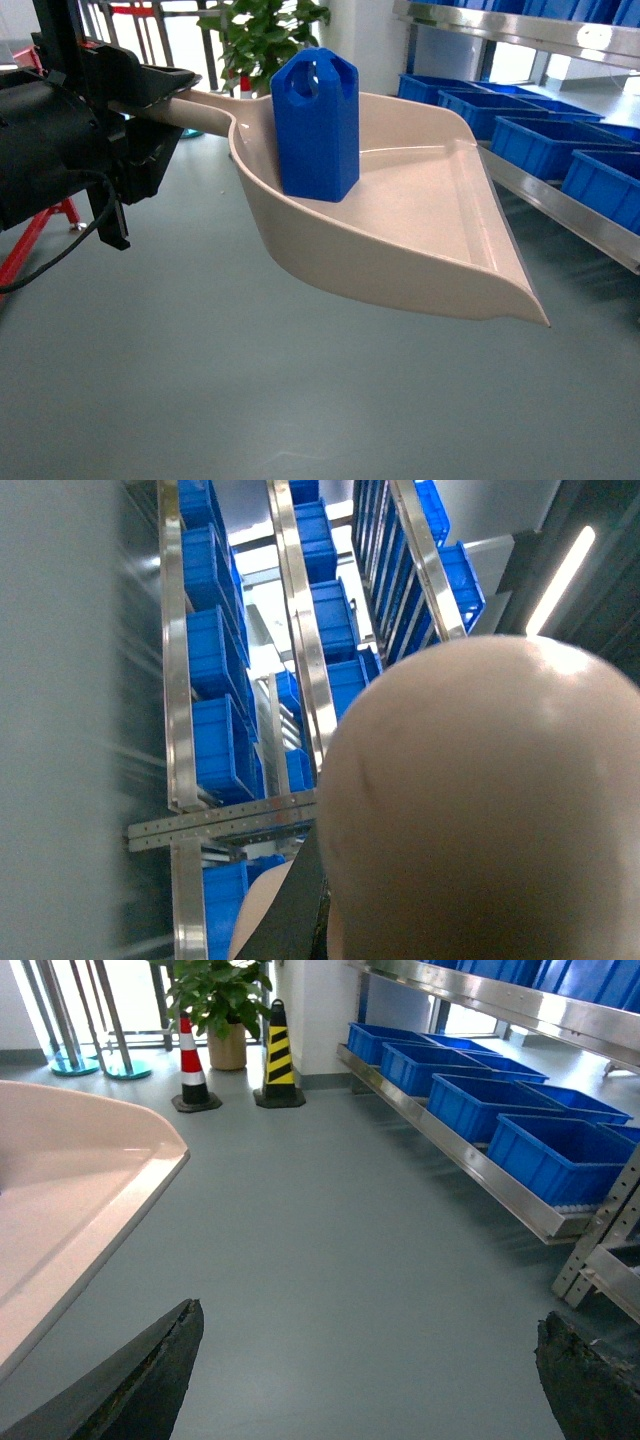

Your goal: Place part in tray to right shelf

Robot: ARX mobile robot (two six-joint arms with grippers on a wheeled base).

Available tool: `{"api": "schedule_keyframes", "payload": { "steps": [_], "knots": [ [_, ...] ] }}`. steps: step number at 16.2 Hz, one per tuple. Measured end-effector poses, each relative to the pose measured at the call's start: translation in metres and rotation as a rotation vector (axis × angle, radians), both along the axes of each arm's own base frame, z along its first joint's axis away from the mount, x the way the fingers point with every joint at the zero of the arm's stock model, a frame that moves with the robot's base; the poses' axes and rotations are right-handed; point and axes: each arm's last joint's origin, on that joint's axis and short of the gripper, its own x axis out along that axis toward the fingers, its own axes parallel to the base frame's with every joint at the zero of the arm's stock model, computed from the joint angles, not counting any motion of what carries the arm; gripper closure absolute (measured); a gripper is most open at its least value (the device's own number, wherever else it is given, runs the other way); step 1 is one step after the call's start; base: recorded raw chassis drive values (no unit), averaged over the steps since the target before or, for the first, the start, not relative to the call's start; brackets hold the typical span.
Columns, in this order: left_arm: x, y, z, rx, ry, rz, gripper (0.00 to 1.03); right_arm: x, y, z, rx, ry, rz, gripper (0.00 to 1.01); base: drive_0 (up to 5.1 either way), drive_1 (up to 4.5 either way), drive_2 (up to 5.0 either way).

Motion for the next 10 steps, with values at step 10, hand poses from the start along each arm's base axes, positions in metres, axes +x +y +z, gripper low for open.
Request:
{"api": "schedule_keyframes", "payload": {
  "steps": [10],
  "knots": [
    [-0.0003,-0.0013,0.0001,0.000,-0.001,-0.005,0.87,0.0000,0.0000,0.0000,0.000,0.000,0.000,0.03,-0.2,3.56,-3.9]
  ]
}}
